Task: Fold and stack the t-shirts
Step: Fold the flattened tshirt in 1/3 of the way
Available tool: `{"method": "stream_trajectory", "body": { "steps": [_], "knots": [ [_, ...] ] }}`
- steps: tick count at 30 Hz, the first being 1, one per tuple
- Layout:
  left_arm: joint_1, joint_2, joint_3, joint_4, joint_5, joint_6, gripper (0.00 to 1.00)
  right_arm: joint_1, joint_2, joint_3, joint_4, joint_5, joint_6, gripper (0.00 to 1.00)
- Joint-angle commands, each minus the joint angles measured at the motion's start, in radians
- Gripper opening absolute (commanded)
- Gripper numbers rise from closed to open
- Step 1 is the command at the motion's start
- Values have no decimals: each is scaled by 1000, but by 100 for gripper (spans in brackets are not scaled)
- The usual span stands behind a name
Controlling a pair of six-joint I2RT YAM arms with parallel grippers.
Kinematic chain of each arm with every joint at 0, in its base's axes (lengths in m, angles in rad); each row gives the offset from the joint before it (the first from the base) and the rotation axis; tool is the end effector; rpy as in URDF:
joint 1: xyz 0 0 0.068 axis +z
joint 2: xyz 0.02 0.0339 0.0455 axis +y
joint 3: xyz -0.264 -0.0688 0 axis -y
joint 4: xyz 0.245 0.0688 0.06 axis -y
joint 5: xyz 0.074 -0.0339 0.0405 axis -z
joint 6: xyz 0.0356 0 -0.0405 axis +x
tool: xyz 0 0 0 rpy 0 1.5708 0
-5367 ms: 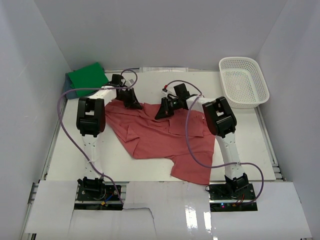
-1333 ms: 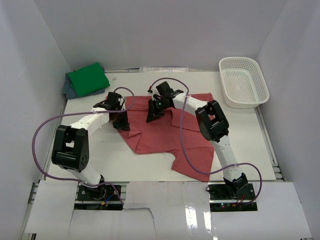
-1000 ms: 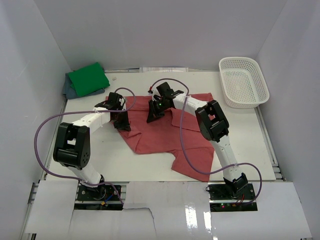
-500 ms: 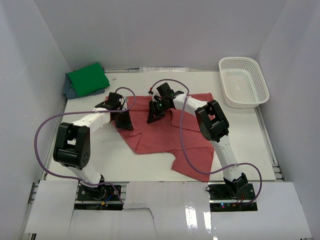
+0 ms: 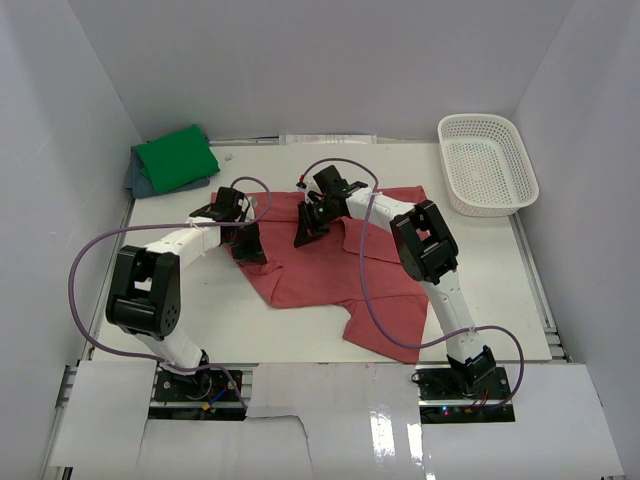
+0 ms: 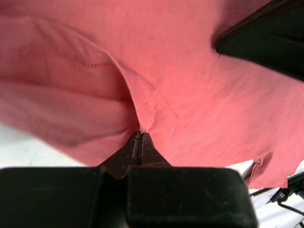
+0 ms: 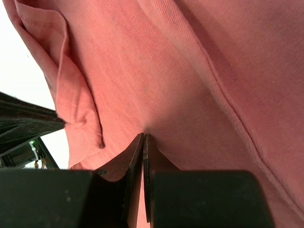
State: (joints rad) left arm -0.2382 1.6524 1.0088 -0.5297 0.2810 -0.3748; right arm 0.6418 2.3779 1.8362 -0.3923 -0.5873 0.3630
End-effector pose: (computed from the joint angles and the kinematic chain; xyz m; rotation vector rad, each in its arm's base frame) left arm 0.3042 -0.0840 0.1778 -0.1114 2.7954 -0.5470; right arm 0.3992 0.3230 0.1378 -0.6276 2.5788 1.1191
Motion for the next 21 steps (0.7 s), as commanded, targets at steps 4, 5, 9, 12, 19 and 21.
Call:
{"method": "stream_trajectory", "body": {
  "steps": [4,5,9,12,19,21],
  "knots": [
    [5,-204,27,-142,-65,13,0,4,-3,-11,9,-16,-10,8],
    [11,-223,27,-157,-72,16,0,4,-5,-12,9,-17,-12,8],
    [43,-298,5,-231,-88,27,0,4,-8,-15,12,-16,-12,8],
    [60,-338,-15,-276,-91,30,0,4,-9,-15,12,-20,-12,8],
    [71,-384,-61,-352,-95,31,0,4,-8,-25,13,-29,-10,8],
    [74,-384,-30,-404,-158,21,0,2,-14,-34,17,-32,-13,8]
  ]
}}
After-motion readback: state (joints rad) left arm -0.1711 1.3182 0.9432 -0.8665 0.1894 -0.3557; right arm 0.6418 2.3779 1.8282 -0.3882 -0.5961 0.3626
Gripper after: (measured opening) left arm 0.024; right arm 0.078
